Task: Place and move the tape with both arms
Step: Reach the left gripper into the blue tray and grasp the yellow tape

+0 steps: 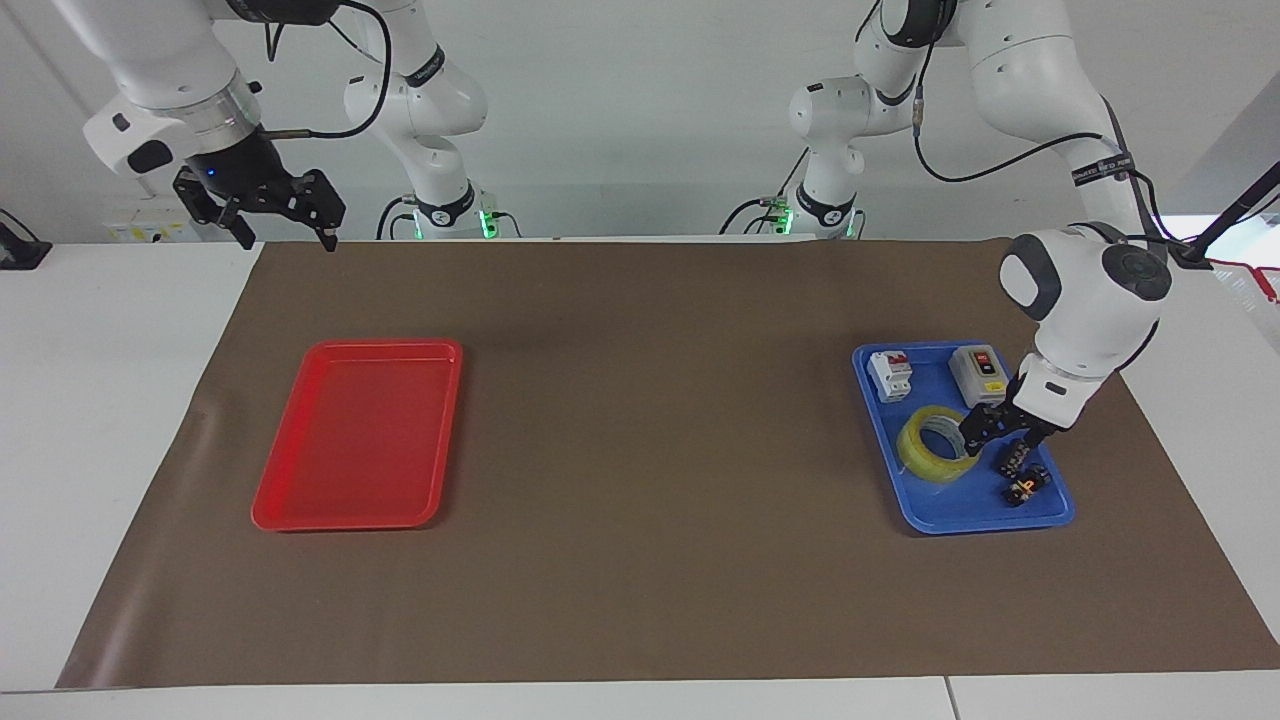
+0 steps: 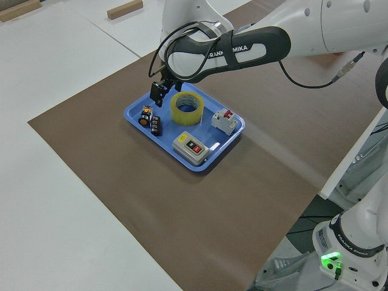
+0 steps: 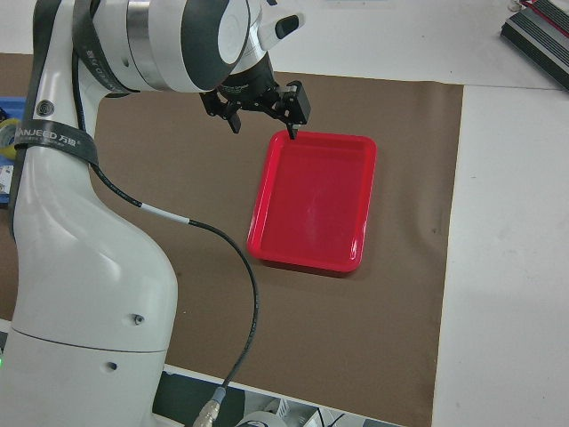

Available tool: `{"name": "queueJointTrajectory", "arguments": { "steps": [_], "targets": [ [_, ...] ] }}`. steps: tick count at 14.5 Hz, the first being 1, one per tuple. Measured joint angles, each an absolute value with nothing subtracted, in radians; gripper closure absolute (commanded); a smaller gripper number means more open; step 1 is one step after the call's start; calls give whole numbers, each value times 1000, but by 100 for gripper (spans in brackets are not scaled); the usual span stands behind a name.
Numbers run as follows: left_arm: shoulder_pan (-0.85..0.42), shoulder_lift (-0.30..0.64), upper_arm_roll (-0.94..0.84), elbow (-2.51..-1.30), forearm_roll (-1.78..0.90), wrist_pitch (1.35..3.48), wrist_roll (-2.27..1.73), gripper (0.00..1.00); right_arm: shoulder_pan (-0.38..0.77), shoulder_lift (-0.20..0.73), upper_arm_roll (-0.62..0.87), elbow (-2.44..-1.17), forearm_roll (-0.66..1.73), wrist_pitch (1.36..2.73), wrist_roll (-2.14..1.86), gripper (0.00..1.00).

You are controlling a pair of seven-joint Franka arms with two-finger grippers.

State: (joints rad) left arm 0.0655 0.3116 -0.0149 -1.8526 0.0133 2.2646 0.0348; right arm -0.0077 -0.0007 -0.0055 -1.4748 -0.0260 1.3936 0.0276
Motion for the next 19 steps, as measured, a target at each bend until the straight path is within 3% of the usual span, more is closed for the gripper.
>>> {"name": "queueJointTrajectory", "arguments": {
  "steps": [5, 8, 9, 17, 19],
  "targets": [
    [65, 312, -15, -1920, 13, 2279, 38, 1, -8, -1, -5, -1475, -26, 1394, 28, 0],
    [64, 311, -16, -1939, 13, 2282, 38, 76, -8, -1, -5, -1475, -26, 1394, 28, 0],
    [63, 311, -17, -1947, 13, 2286, 35, 85, -8, -1, -5, -1475, -26, 1394, 28, 0],
    [63, 310, -17, -1963, 13, 2304, 31, 91, -8, -1, -5, -1475, -26, 1394, 28, 0],
    [62, 307, -17, -1962, 13, 2304, 31, 99, -8, -1, -5, -1475, -26, 1394, 28, 0]
  ]
}}
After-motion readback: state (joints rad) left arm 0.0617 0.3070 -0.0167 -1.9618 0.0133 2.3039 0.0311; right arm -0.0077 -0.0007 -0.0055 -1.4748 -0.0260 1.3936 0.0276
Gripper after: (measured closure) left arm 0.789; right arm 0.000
